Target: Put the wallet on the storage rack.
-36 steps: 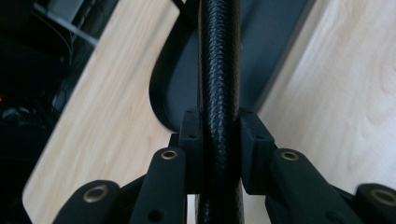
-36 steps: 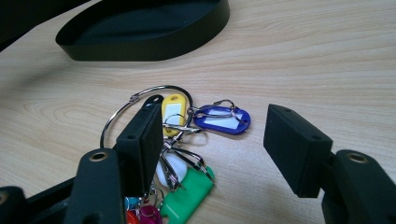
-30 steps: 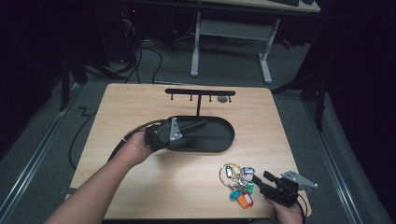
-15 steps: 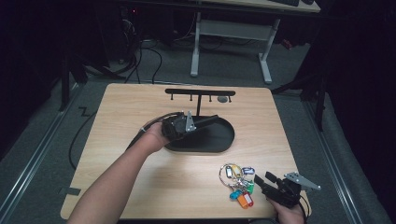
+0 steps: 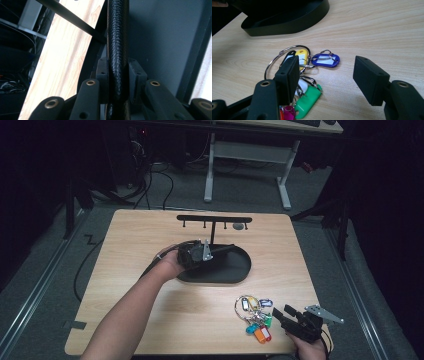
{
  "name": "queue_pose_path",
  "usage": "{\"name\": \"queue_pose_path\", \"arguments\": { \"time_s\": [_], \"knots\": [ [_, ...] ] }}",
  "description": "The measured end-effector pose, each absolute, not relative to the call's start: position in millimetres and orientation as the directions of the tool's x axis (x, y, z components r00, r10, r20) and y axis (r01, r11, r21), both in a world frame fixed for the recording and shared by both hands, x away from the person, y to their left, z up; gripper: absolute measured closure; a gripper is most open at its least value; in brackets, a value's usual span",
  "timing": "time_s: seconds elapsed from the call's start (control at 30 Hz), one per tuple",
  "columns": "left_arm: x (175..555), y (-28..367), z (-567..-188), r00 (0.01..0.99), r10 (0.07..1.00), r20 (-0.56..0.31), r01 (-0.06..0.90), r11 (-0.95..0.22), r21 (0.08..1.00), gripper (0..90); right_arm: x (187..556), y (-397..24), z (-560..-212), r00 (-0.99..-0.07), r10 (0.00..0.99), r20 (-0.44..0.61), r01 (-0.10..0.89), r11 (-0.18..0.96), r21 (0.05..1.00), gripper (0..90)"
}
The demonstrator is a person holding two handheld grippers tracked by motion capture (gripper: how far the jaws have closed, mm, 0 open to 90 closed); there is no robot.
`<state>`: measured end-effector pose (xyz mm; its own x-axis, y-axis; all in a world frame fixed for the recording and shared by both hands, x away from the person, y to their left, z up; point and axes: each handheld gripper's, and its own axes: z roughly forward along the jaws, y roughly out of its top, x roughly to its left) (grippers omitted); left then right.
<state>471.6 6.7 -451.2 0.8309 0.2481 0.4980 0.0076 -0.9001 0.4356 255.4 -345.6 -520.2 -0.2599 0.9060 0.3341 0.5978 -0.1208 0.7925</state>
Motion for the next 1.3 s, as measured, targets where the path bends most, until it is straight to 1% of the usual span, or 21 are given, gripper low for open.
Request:
{"name": "queue_pose_path", "arguments": {
  "time_s": [0.13, 0.3, 0.43, 0.47, 0.5, 0.53, 0.6, 0.77, 1.03, 1.3],
  "knots": [
    [472, 5, -455, 0.817, 0.217, 0.535, -0.027, -0.911, 0.411, 74.5, 256, -345, -521, -0.260, 0.905, 0.337, 0.600, -0.122, 0.791, 38.4],
    [471, 3, -460, 0.825, 0.215, 0.523, -0.015, -0.916, 0.400, 73.7, 255, -345, -521, -0.259, 0.902, 0.346, 0.607, -0.127, 0.785, 38.4],
    [469, 0, -461, 0.842, 0.239, 0.483, 0.023, -0.912, 0.411, 71.3, 255, -345, -521, -0.261, 0.900, 0.350, 0.607, -0.129, 0.784, 38.4],
    [468, 0, -461, 0.850, 0.249, 0.464, 0.038, -0.908, 0.417, 69.9, 255, -345, -521, -0.261, 0.900, 0.349, 0.607, -0.128, 0.784, 38.4],
    [467, 0, -463, 0.851, 0.257, 0.457, 0.045, -0.904, 0.425, 66.5, 255, -345, -521, -0.261, 0.900, 0.348, 0.606, -0.128, 0.785, 38.3],
    [466, 0, -464, 0.854, 0.266, 0.447, 0.054, -0.900, 0.432, 66.5, 255, -345, -521, -0.261, 0.900, 0.348, 0.606, -0.128, 0.785, 38.3],
    [464, -1, -467, 0.863, 0.278, 0.422, 0.074, -0.896, 0.439, 63.8, 255, -345, -521, -0.260, 0.901, 0.349, 0.604, -0.130, 0.786, 38.4],
    [457, -2, -474, 0.875, 0.283, 0.393, 0.085, -0.889, 0.449, 59.1, 255, -345, -520, -0.259, 0.900, 0.350, 0.603, -0.132, 0.787, 38.4],
    [452, 0, -476, 0.885, 0.279, 0.372, 0.097, -0.893, 0.440, 57.8, 255, -344, -520, -0.261, 0.900, 0.350, 0.605, -0.130, 0.786, 38.3],
    [447, 8, -467, 0.877, 0.319, 0.359, 0.116, -0.866, 0.487, 58.3, 256, -343, -520, -0.268, 0.899, 0.346, 0.603, -0.124, 0.788, 38.2]
  ]
}}
